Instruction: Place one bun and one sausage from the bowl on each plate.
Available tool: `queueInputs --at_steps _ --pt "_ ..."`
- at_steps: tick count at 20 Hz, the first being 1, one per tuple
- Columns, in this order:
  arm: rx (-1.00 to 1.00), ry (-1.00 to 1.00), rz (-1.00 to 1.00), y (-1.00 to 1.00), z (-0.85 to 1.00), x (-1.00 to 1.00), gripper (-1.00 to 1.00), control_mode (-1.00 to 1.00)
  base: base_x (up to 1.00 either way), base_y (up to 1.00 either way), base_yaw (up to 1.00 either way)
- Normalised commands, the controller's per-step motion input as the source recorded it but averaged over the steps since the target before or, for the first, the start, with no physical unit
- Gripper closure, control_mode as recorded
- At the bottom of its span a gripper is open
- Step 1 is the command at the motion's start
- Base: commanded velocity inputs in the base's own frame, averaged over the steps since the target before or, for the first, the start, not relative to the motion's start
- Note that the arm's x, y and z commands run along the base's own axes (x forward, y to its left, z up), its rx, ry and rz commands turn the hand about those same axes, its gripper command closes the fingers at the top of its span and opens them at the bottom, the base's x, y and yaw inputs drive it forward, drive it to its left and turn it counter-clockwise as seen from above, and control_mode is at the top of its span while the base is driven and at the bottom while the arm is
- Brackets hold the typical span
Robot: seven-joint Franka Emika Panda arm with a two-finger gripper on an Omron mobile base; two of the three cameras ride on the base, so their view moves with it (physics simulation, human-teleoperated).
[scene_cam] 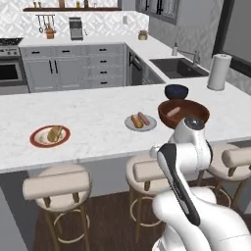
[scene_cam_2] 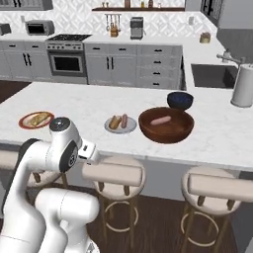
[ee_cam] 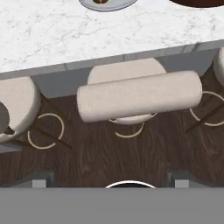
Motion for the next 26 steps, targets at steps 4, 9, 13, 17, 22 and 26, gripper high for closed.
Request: queueInputs --at_steps 4,9,13,17,22,26 --pt "0.00 0.00 0.00 0.00 0.00 0.00 -1.00 1.00 0.15 -1.00 -0.13" --pt "0.00 0.00 0.00 0.00 0.00 0.00 -1.00 1.00 0.70 -0.98 -0.08" --pt "0.00 0.00 0.00 0.00 0.00 0.00 -1.00 1.00 1.00 -0.27 0.00" --pt "0.10 -0.03 -0.04 0.23 0.40 0.50 -1.00 -1.00 0.50 0.20 -0.03" --pt "0.27 -0.09 -0.15 0.49 0.69 1.00 -1.00 -1.00 0.00 0.00 0.00" --pt "0.21 0.00 -0.15 0.09 0.03 1.00 -1.00 -1.00 0.00 0.00 0.00"
